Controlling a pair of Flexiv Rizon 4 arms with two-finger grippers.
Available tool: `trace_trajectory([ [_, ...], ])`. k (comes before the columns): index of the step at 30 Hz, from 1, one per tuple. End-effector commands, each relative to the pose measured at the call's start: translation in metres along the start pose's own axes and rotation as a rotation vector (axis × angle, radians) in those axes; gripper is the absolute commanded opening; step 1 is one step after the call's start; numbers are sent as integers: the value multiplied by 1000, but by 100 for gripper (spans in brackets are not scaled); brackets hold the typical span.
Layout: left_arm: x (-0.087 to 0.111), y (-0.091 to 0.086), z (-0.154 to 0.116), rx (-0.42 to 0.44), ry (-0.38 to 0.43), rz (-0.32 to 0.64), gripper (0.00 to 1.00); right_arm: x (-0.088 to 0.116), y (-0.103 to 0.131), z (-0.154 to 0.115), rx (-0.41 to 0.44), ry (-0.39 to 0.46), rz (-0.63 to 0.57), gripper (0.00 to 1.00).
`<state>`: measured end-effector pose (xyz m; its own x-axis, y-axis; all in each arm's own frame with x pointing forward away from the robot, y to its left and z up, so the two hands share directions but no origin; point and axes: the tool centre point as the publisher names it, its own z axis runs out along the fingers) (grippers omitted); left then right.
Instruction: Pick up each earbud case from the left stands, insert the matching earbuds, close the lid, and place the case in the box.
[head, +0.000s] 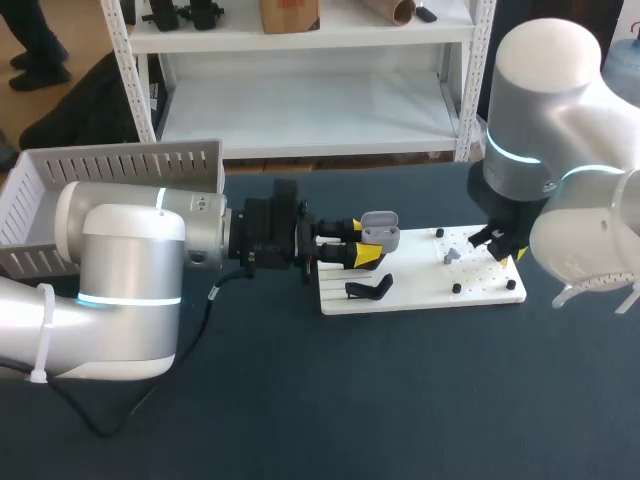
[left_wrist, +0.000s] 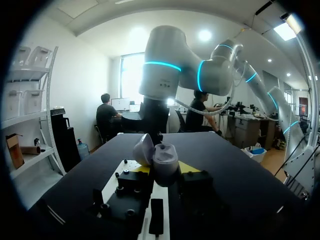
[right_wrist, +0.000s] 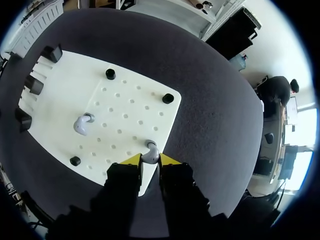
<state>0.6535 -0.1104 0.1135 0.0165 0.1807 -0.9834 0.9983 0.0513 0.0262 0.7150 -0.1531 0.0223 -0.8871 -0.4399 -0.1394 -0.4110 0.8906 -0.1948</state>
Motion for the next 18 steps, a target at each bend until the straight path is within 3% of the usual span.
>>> trace_trajectory([
  [1,1,-1,0,-6,-3,2,0,5,-1,-11,10,-21,9,0],
  [9,1,-1,0,-6,-3,2,0,14,1,-45,47,-68,33,0],
  [18,1,-1,0,-6,-3,2,0,26,23,-65,65,-55,67,0],
])
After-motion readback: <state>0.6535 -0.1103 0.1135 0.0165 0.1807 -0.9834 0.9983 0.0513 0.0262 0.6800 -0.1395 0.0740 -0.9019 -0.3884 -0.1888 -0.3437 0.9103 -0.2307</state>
